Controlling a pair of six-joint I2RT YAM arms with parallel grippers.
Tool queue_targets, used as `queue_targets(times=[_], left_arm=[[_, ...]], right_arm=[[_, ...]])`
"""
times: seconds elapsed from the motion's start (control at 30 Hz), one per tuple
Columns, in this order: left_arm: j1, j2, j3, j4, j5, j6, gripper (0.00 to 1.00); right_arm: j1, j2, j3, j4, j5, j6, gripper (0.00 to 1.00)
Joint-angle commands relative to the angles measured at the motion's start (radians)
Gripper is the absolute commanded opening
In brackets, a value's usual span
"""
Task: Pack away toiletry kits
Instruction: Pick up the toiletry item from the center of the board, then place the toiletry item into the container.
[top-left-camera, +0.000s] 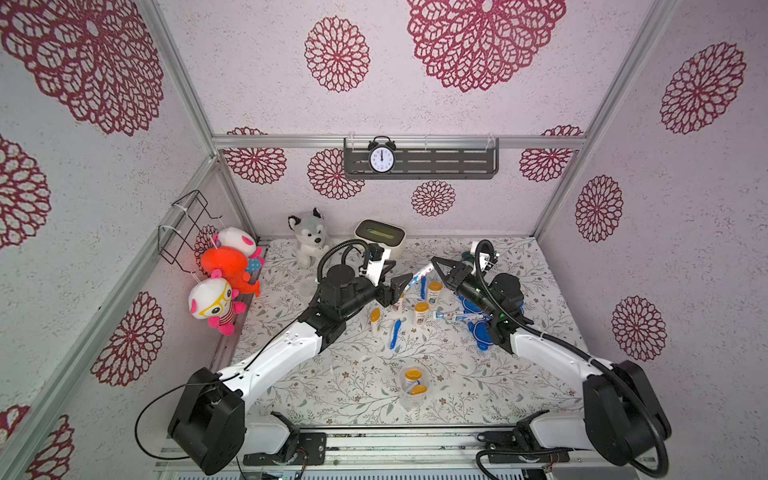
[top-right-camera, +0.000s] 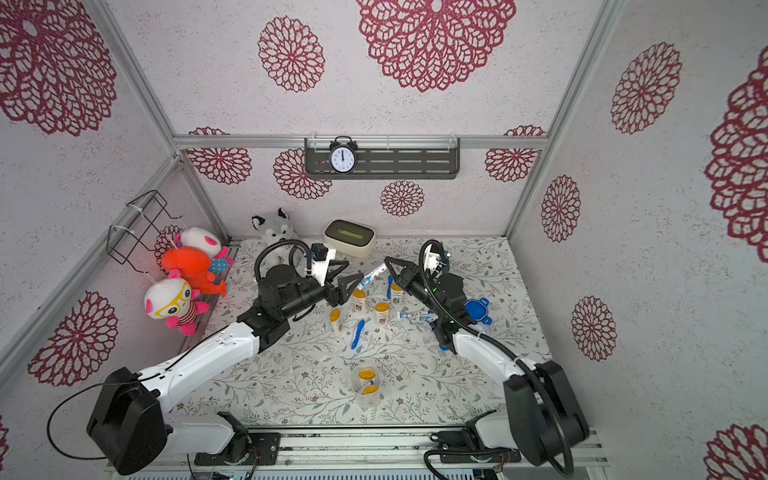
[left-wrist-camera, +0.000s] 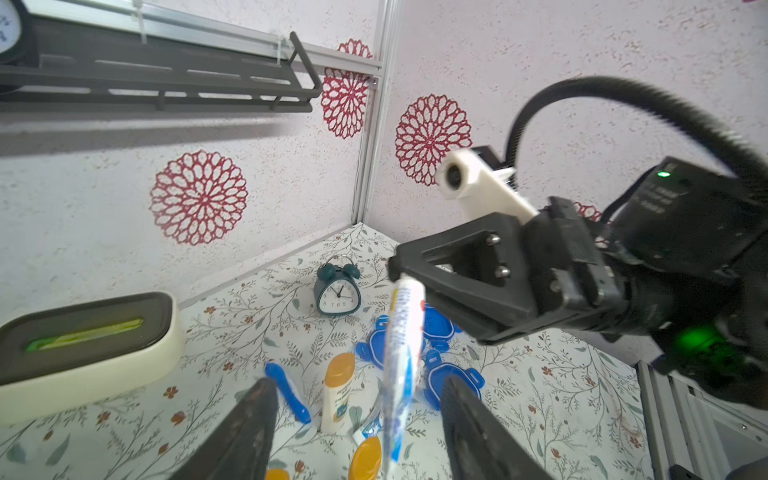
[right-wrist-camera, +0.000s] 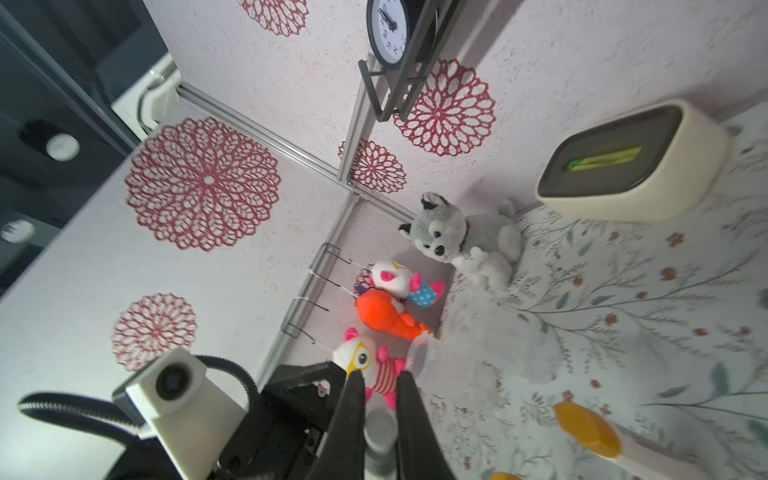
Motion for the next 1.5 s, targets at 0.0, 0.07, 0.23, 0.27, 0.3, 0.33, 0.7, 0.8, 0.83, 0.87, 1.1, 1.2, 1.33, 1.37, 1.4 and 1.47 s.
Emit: queue_targets(times=[0.0, 0.07, 0.23, 0.27, 0.3, 0.33, 0.7, 0.8, 0.83, 0.87, 1.1, 1.2, 1.33, 1.37, 1.4, 1.47], left_arm=[[0.046, -0.058, -0.01, -0.156, -0.022, -0.071, 0.67], [0.062, -0.075, -0.021, -0.211, -0.022, -0.087, 0.67], [0.101, -0.095, -0.062, -0.251, 0.026, -0.115, 0.68], [0.106, -0.096, -0.069, -0.253, 0.04, -0.121, 0.68], [0.11, -0.097, -0.076, -0.254, 0.051, -0.125, 0.68], [0.113, -0.096, -0.081, -0.258, 0.057, -0.128, 0.68], [0.117, -0.113, -0.129, -0.271, 0.056, -0.15, 0.68], [0.116, -0.117, -0.14, -0.278, 0.052, -0.151, 0.68], [0.116, -0.12, -0.142, -0.282, 0.053, -0.151, 0.68], [0.117, -0.121, -0.145, -0.286, 0.052, -0.151, 0.68], [0.116, -0.146, -0.172, -0.29, 0.049, -0.156, 0.68], [0.116, -0.153, -0.179, -0.288, 0.049, -0.156, 0.68], [0.116, -0.159, -0.184, -0.286, 0.047, -0.156, 0.68], [0.117, -0.16, -0.185, -0.286, 0.048, -0.155, 0.68], [0.115, -0.161, -0.187, -0.287, 0.047, -0.155, 0.68], [0.117, -0.163, -0.188, -0.286, 0.047, -0.153, 0.68]], right_arm=[[-0.004, -0.142, 0.047, -0.302, -0.014, -0.391, 0.07], [-0.001, -0.202, 0.046, -0.419, -0.072, -0.526, 0.06], [0.012, -0.297, 0.049, -0.705, -0.176, -0.761, 0.06], [0.014, -0.306, 0.05, -0.74, -0.2, -0.787, 0.06], [0.014, -0.315, 0.045, -0.761, -0.222, -0.804, 0.06], [0.019, -0.32, 0.039, -0.774, -0.235, -0.815, 0.06], [0.168, -0.358, -0.042, -0.685, -0.378, -0.938, 0.04], [0.208, -0.359, -0.041, -0.687, -0.416, -1.0, 0.04], [0.218, -0.36, -0.043, -0.687, -0.432, -1.019, 0.04], [0.227, -0.362, -0.041, -0.689, -0.455, -1.041, 0.04], [0.286, -0.365, -0.093, -0.586, -0.555, -1.139, 0.04], [0.302, -0.346, -0.103, -0.56, -0.588, -1.194, 0.05], [0.308, -0.309, -0.096, -0.587, -0.638, -1.311, 0.05], [0.308, -0.298, -0.091, -0.596, -0.658, -1.341, 0.05], [0.307, -0.287, -0.085, -0.602, -0.67, -1.363, 0.05], [0.31, -0.264, -0.069, -0.633, -0.685, -1.413, 0.05]])
